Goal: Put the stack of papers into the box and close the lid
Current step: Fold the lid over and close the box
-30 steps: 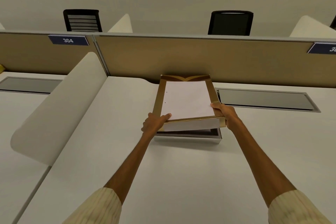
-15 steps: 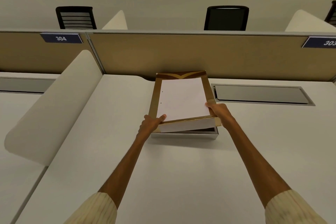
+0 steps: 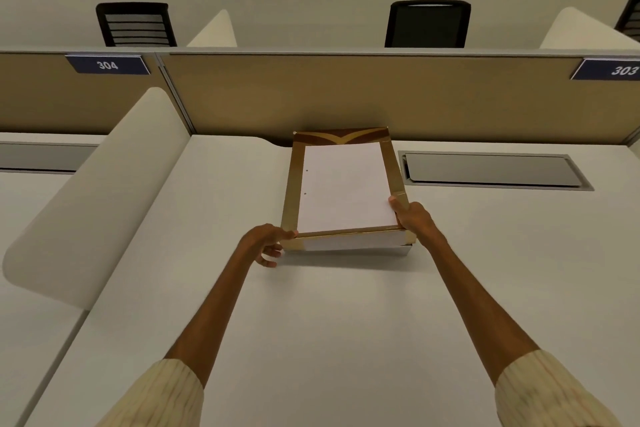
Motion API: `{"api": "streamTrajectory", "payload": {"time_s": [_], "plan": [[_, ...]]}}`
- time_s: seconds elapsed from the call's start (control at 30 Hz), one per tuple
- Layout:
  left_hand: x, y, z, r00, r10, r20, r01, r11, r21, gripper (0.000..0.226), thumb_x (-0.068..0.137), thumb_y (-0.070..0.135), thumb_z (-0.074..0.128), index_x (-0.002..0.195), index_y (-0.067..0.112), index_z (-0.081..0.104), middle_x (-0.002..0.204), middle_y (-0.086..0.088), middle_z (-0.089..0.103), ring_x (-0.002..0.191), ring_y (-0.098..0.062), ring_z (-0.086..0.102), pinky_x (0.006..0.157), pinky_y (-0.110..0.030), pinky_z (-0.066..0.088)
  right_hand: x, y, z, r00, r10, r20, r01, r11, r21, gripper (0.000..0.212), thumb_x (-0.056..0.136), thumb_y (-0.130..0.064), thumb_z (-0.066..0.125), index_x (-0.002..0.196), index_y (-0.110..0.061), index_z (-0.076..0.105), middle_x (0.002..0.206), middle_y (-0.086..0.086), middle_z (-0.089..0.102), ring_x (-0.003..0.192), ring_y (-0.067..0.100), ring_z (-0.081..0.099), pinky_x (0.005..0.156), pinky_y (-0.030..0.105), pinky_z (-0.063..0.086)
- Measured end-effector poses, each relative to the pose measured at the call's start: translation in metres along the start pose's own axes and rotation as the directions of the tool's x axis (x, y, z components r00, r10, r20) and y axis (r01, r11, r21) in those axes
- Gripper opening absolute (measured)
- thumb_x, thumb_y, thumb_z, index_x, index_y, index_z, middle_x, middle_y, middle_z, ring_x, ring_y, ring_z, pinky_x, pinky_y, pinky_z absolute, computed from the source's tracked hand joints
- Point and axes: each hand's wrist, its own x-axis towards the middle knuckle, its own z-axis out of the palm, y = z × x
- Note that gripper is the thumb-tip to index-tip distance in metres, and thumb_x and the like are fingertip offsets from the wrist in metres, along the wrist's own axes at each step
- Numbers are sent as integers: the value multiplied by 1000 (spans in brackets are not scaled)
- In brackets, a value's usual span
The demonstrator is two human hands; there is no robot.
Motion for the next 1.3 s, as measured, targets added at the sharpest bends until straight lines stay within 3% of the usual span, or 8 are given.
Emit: {"api": "streamTrajectory", "payload": {"time_s": [0.13,0.23,0.37,0.5,0.6,0.9,1.1,1.3], "plan": [[4,-14,5,999,37,35,-34,995,-89,39,87,30,69,106,-2,58,89,-17,61,82,-24,62,92,-47,54,-3,0,4,998,-24,-51,20,998,-67,67,93,-59,41,119,1,53,115,21,62,97,33,60,75,33,41],[2,-14,6,997,70,21,-68,994,-88,42,88,28,69,112,-3,56,98,-19,63,93,-28,62,94,-49,54,-5,-2,5,997,-45,-70,38,994,-106,67,93,-59,41,118,2,54,116,22,64,87,27,56,73,32,40],[1,-11,12,995,96,-33,-96,995,-19,49,90,29,67,123,-5,54,102,-20,63,94,-27,61,93,-47,56,-8,-2,8,990,-43,-134,22,988,-155,66,94,-58,41,118,1,55,117,21,64,106,35,63,83,39,50],[3,-12,17,987,137,-85,-136,991,22,53,91,31,65,127,-5,52,112,-22,63,99,-29,61,94,-47,55,-16,-3,14,952,-122,-281,59,973,-224,59,95,-55,43,108,0,61,109,19,68,99,34,66,73,33,47],[3,-12,20,977,182,-110,-175,982,70,55,92,31,63,131,-5,47,128,-24,59,114,-35,62,92,-46,55,-20,-5,17,934,-152,-324,67,964,-259,58,95,-53,44,110,0,61,111,19,67,102,34,65,79,37,51],[4,-6,25,969,209,-134,-172,955,241,56,91,30,64,134,2,40,131,-20,56,100,-29,63,79,-40,53,-14,-2,26,960,53,-275,-87,990,-110,76,92,-52,52,141,-2,22,137,26,49,125,39,50,101,50,42],[9,-12,33,947,256,-192,-193,936,294,58,90,30,66,134,0,42,132,-21,55,117,-36,58,86,-41,55,-12,19,40,964,2,-264,-14,999,-42,69,94,-50,50,136,-1,28,132,27,51,121,40,50,99,49,46],[16,-17,28,929,291,-227,-205,919,338,55,88,35,68,122,-5,50,117,-22,63,99,-35,68,83,-36,56,-16,23,51,944,-16,-329,-7,998,-68,61,96,-49,44,133,-1,32,126,25,57,115,39,55,96,48,49]]}}
